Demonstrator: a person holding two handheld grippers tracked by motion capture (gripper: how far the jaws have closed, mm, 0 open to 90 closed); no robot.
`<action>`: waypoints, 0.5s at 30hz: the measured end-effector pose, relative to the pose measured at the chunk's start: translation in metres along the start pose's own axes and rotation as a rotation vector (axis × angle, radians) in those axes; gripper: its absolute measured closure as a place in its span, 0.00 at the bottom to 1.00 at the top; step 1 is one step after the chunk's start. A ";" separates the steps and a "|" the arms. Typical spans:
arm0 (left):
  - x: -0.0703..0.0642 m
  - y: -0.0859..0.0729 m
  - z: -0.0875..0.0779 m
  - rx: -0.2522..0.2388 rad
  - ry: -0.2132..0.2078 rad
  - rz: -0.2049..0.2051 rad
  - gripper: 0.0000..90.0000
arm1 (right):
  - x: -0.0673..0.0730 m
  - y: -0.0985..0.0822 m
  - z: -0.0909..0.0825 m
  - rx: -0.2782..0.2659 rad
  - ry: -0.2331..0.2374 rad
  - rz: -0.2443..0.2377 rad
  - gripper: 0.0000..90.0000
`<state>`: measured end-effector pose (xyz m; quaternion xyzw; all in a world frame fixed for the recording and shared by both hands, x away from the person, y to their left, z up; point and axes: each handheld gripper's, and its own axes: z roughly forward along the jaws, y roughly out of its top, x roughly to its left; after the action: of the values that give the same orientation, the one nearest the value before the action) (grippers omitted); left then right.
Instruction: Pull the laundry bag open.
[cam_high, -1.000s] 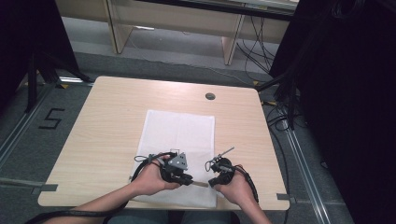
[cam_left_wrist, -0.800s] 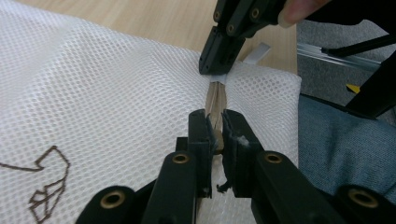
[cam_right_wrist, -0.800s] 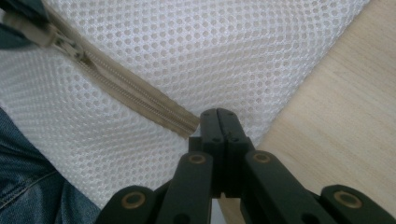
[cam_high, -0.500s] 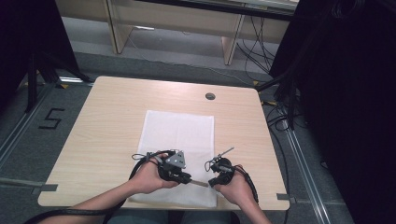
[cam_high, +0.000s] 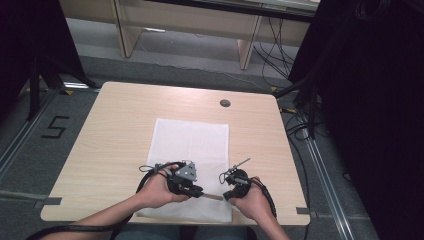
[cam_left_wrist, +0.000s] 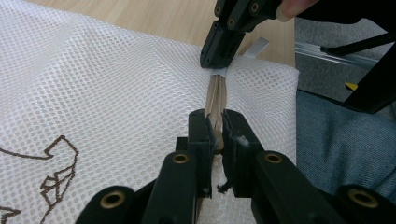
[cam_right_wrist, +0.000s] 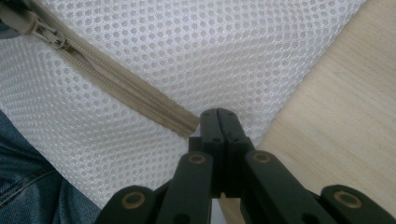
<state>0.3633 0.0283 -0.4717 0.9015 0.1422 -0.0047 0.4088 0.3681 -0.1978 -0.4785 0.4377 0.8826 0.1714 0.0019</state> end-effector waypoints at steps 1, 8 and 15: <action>0.000 0.000 0.000 0.000 0.000 0.000 0.91 | 0.000 0.000 0.000 0.000 0.000 0.000 1.00; 0.000 0.000 -0.002 0.003 0.010 0.002 0.91 | 0.000 0.000 -0.001 0.004 0.004 0.005 1.00; 0.004 -0.006 -0.009 -0.007 0.007 -0.013 0.91 | -0.001 0.000 0.000 0.002 0.007 0.011 1.00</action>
<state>0.3644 0.0401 -0.4704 0.8990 0.1496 -0.0036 0.4115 0.3684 -0.1985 -0.4783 0.4420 0.8804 0.1719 -0.0024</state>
